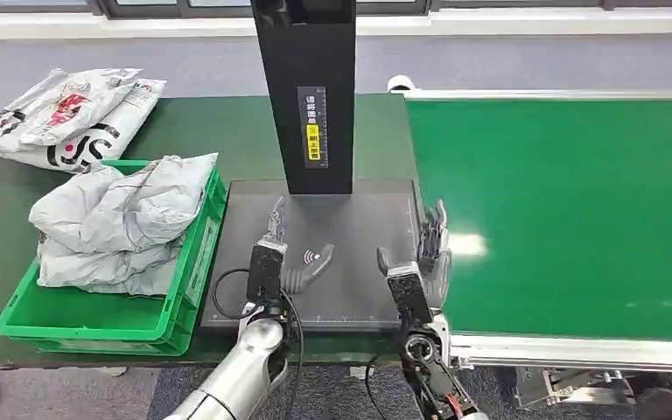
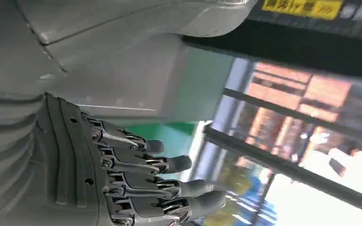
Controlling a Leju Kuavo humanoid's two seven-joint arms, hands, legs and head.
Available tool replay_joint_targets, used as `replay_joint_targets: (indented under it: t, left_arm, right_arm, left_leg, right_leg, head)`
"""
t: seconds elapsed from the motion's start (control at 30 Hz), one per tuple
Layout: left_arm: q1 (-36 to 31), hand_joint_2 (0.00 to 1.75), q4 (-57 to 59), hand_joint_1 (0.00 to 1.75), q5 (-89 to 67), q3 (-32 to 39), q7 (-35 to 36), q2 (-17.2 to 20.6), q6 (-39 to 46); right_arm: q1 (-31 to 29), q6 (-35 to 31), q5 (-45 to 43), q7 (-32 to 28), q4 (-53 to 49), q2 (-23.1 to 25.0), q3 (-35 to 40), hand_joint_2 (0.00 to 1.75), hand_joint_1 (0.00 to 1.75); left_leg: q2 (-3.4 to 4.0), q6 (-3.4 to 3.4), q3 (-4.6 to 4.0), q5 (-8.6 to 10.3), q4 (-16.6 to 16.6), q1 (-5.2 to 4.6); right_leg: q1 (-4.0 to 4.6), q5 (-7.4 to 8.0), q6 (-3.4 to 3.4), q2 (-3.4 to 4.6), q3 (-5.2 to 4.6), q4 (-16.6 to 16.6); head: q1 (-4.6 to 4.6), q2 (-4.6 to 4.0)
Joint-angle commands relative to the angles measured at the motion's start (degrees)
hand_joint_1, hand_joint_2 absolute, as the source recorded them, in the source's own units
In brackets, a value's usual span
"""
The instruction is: Moved the parcel from conveyor to table for the left to box.
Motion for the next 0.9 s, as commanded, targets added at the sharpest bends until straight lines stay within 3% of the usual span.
replay_joint_targets:
  t: [0.03,0.43,0.63,0.9]
  left_arm:
    - [0.8,1.75,3.4,0.0,0.4,-6.4,0.2,1.7,-0.8]
    - [0.5,1.75,5.7,0.0,1.0,-6.7,0.2,1.9,-3.3]
    - [-0.3,1.75,7.8,0.0,-2.8,-11.1,0.2,2.9,-0.8]
    - [0.0,1.75,6.8,0.0,1.6,-5.8,0.2,3.2,-5.7]
  right_arm:
    - [-0.2,0.2,-1.6,0.3,2.8,-2.8,2.4,1.75,0.0]
    - [0.6,0.2,0.6,0.3,3.9,-2.0,-0.8,1.75,0.0]
    - [-0.7,0.2,1.1,0.3,6.5,-1.9,-2.0,1.75,0.0]
    - [-1.8,0.2,3.8,0.3,8.7,-1.1,-5.6,1.75,0.0]
  left_leg:
    - [0.04,0.07,0.22,-0.03,-0.1,-0.02]
    - [0.03,0.08,0.29,-0.02,-0.2,-0.01]
    - [0.04,0.09,0.31,-0.02,-0.2,-0.05]
    - [0.07,0.05,0.15,0.0,-0.1,-0.04]
  right_leg:
    - [0.0,-0.01,0.04,-0.02,0.24,-0.2]
    - [0.01,-0.01,0.03,-0.05,0.31,-0.2]
    - [-0.03,-0.02,0.04,-0.05,0.31,-0.2]
    - [-0.03,0.01,0.01,0.02,0.13,-0.1]
  head:
    - [0.0,0.0]
    - [0.0,-0.02]
    - [0.0,0.0]
    - [-0.02,0.0]
